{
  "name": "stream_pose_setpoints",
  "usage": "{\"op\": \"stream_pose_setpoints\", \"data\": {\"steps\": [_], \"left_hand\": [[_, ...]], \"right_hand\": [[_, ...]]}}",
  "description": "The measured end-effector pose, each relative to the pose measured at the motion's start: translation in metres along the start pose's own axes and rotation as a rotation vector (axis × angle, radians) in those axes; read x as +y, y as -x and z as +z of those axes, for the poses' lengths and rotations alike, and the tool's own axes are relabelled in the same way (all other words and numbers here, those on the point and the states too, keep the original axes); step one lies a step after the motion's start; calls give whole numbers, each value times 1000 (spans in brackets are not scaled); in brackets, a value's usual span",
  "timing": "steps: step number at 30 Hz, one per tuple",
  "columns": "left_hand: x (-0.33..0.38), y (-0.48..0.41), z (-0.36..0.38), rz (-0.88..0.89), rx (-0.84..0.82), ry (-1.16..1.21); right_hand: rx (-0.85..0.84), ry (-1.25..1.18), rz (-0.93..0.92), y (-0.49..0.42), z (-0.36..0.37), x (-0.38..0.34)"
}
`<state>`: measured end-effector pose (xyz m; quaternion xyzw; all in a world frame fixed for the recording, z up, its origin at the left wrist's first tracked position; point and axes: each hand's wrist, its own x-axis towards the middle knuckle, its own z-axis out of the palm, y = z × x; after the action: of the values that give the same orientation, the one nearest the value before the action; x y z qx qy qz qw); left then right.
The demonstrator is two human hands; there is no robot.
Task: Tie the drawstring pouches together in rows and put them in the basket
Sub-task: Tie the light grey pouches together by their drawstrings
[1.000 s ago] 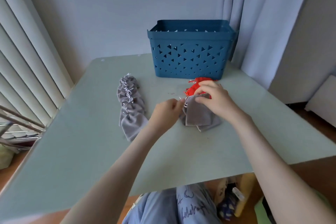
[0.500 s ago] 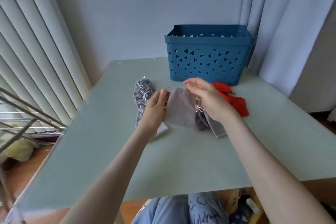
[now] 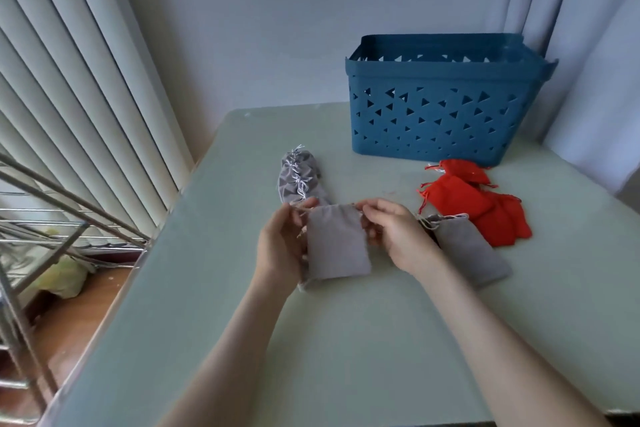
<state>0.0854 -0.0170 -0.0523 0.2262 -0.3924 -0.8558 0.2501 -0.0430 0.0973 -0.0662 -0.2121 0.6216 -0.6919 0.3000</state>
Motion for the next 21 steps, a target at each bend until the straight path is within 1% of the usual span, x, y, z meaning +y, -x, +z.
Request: {"op": "stream_pose_setpoints", "data": {"steps": [2, 4, 6, 8, 10, 13, 16, 18, 21], "left_hand": [[4, -1, 1, 30, -12, 169], [7, -1, -2, 31, -24, 267], [7, -3, -5, 12, -21, 285], [5, -6, -8, 12, -25, 254], [5, -8, -11, 16, -29, 250], [12, -11, -19, 50, 14, 269], [15, -11, -25, 65, 66, 348], [12, -12, -23, 54, 93, 405], [8, -12, -19, 42, 68, 424]], "right_hand": [[42, 50, -47, -2, 2, 1], [76, 56, -71, -3, 0, 0], [94, 82, -86, -3, -4, 0], [102, 110, -104, -3, -6, 1], [129, 99, -111, -3, -7, 1], [188, -65, -102, -4, -15, -1], [223, -235, -104, -7, -23, -3], [233, -221, -108, -8, -24, -2], [211, -63, -166, -7, -22, -1]]}}
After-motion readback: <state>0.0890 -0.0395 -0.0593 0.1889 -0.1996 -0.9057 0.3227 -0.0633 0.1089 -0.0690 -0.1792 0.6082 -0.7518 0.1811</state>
